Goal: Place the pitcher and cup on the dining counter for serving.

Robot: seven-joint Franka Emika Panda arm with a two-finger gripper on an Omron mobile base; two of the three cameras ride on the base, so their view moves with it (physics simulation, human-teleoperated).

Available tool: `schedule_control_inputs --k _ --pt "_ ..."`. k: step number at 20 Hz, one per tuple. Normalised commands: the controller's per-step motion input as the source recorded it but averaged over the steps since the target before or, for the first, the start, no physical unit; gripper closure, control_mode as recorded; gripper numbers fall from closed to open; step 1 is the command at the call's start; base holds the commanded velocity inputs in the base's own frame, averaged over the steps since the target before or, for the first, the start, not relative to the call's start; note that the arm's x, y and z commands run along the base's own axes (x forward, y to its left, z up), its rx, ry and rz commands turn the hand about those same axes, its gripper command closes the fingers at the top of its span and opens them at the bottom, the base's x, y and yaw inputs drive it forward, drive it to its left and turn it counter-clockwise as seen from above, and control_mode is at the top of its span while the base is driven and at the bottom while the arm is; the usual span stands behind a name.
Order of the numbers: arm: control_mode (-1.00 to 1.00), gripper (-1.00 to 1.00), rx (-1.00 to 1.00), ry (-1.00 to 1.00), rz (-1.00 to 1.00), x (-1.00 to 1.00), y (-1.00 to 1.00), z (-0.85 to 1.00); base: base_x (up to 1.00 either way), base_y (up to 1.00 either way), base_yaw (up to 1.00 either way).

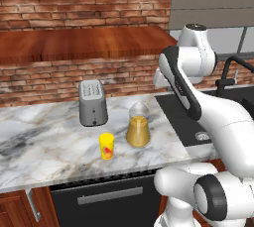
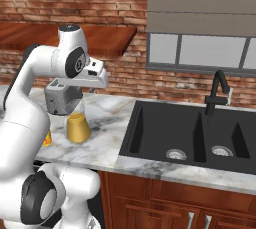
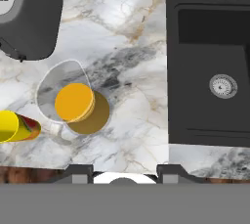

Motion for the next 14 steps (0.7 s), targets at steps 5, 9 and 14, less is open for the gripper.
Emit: schedule_control_inputs --k 5,9,14 --pt "-1.0 -1.0 -0.04 -0.08 0.0 -0.18 0.04 0.0 0.0 0.0 0.0" --pt "-1.0 -1.0 0.0 -0.01 0.0 -0.12 0.39 -0.27 0.0 0.0 0.0" --pt "-1.0 -1.0 0.0 -0.02 -0.03 -0.01 0.81 -0.48 0.0 0.0 0.0"
